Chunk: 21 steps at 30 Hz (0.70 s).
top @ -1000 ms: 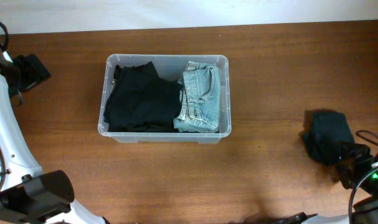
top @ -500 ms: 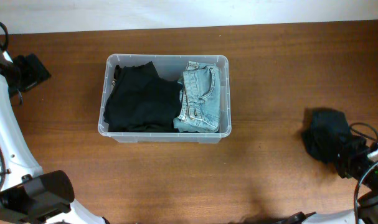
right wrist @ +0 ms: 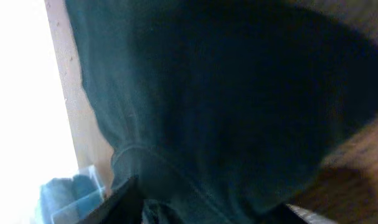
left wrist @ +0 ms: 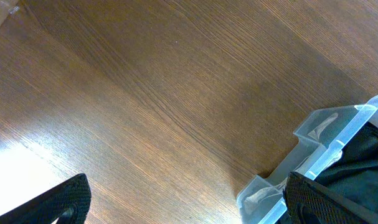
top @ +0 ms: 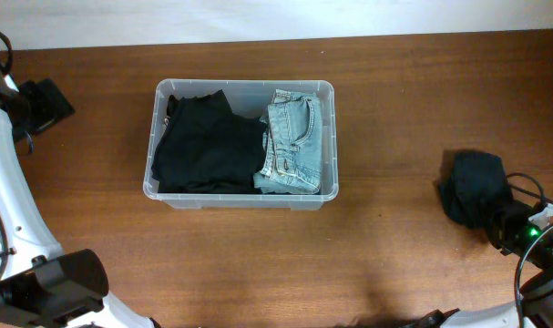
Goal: Pack container
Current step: 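Lower the right gripper onto the folded dark garment and grasp it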
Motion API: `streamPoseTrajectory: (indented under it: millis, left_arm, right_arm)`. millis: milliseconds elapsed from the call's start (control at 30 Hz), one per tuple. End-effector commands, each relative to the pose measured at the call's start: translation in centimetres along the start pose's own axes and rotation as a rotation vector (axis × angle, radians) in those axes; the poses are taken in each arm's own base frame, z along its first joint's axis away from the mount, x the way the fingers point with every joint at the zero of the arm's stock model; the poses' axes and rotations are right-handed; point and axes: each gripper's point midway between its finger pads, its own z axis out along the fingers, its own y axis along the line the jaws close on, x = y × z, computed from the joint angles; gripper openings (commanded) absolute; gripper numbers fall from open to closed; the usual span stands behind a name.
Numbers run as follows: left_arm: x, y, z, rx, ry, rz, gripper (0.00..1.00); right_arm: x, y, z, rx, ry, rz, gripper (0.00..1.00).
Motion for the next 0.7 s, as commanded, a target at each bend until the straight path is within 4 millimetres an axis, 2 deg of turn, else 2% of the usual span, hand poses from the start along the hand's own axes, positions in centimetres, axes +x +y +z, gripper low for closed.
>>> streamPoseTrajectory:
  millis: [0, 67, 167, 367, 433, 500, 667]
  left_arm:
    - [-0.3, 0.1, -1.3, 0.009, -0.036, -0.015, 0.99]
    - [-0.3, 0.1, -1.3, 0.009, -0.036, -0.015, 0.99]
    - [-0.3, 0.1, -1.3, 0.009, -0.036, -0.015, 0.99]
    - [-0.3, 0.1, -1.3, 0.009, -0.036, -0.015, 0.99]
    - [-0.3, 0.1, -1.3, 0.009, -0.036, -0.015, 0.99]
    - [-0.3, 0.1, -1.3, 0.009, -0.036, -0.015, 0.99]
    - [-0.3, 0.1, -1.3, 0.009, -0.036, -0.015, 1.00]
  right_arm:
    - [1.4, -4.4, 0.9, 0.190, 0.020, 0.048, 0.42]
    - [1.4, -4.4, 0.8, 0.190, 0.019, 0.047, 0.38]
    - [1.3, -4.3, 0.8, 0.188, 0.017, 0.045, 0.25]
    - [1.2, -3.5, 0.9, 0.148, 0.019, 0.080, 0.15]
    - [1.1, -2.1, 1.0, 0.075, 0.031, 0.076, 0.11]
    - [0.9, -0.4, 0.9, -0.016, 0.044, 0.078, 0.04]
    - [-0.1, 4.9, -0.3, -0.263, 0.083, 0.089, 0.04]
